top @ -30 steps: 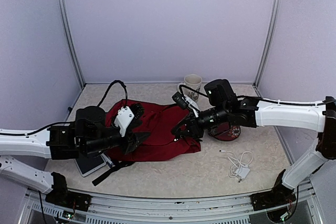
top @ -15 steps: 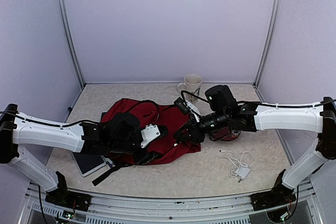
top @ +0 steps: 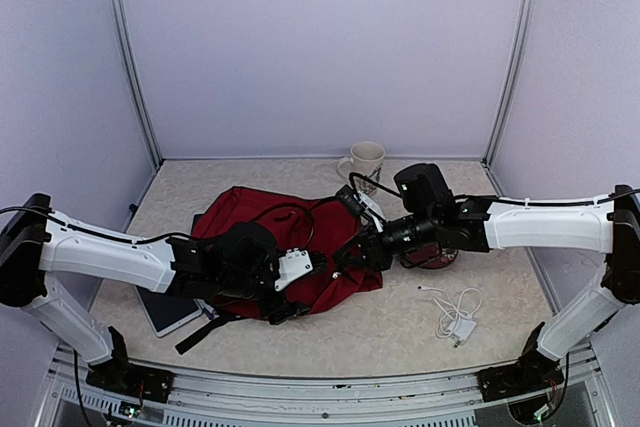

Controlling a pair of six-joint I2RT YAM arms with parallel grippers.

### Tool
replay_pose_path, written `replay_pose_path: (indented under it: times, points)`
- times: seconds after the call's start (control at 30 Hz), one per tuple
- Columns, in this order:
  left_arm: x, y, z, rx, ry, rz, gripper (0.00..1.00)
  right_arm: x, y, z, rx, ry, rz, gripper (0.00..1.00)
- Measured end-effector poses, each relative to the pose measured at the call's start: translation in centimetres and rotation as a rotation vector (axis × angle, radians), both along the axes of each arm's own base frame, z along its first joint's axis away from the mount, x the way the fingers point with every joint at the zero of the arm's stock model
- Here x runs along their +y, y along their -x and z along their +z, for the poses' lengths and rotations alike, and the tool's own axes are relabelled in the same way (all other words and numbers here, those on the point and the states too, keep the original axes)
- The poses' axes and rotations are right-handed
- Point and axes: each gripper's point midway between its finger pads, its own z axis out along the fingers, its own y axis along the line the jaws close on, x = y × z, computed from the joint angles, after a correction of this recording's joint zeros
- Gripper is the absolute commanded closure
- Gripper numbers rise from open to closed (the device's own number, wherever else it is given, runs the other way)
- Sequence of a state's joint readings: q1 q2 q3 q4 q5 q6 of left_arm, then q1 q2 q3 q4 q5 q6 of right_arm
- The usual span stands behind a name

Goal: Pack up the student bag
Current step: Pick up the largest pocket of the bag from the student bag.

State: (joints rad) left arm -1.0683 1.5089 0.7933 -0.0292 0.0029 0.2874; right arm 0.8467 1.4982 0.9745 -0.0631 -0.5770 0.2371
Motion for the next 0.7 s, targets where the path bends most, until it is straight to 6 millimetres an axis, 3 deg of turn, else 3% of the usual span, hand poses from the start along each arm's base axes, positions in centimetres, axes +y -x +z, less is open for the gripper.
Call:
replay_pose_path:
  times: [0.2,0.33,0.47,0.7]
  points:
    - [-0.5,0.5,0.3,0.011,0.024,-0.031,0.19,-0.5,-0.3,-0.6,0.020,-0.009,-0.011,1.00]
    - [-0.7,0.3,0.6,0.002,0.038,-0.029,0.32,-0.6,-0.5,-0.6,0.024,-0.021,-0.012,1.00]
    - [-0.4,-0.9,-0.4,-0.031,-0.010,0.019,0.18,-0.4,-0.6,-0.5,0.023,-0.033,-0.009,1.00]
    - [-1.5,-1.7,-2.9,-0.013,-0.078,0.021,0.18,-0.6,-0.9,-0.9,0.033,-0.023,-0.024,1.00]
